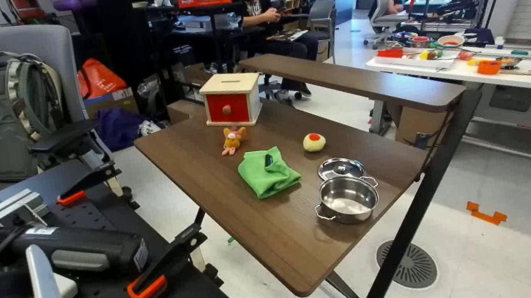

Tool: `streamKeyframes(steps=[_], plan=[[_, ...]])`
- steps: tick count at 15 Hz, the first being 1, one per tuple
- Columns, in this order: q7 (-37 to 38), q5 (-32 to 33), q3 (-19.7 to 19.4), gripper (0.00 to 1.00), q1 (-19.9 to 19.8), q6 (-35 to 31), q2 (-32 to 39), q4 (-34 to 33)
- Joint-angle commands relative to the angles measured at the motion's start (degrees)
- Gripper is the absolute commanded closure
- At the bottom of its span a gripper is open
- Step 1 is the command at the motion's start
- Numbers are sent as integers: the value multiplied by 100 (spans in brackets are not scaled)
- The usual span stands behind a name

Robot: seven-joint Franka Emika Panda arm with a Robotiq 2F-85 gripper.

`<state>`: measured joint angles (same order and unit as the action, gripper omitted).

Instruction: Pull out the drawer on the table

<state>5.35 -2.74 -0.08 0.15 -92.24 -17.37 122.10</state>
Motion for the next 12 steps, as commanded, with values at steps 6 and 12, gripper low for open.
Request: streamKeyframes(steps=[6,12], plan=[[103,363,269,0,69,-845,419,157],[60,1332,638,0,296,-2683,1684,417]])
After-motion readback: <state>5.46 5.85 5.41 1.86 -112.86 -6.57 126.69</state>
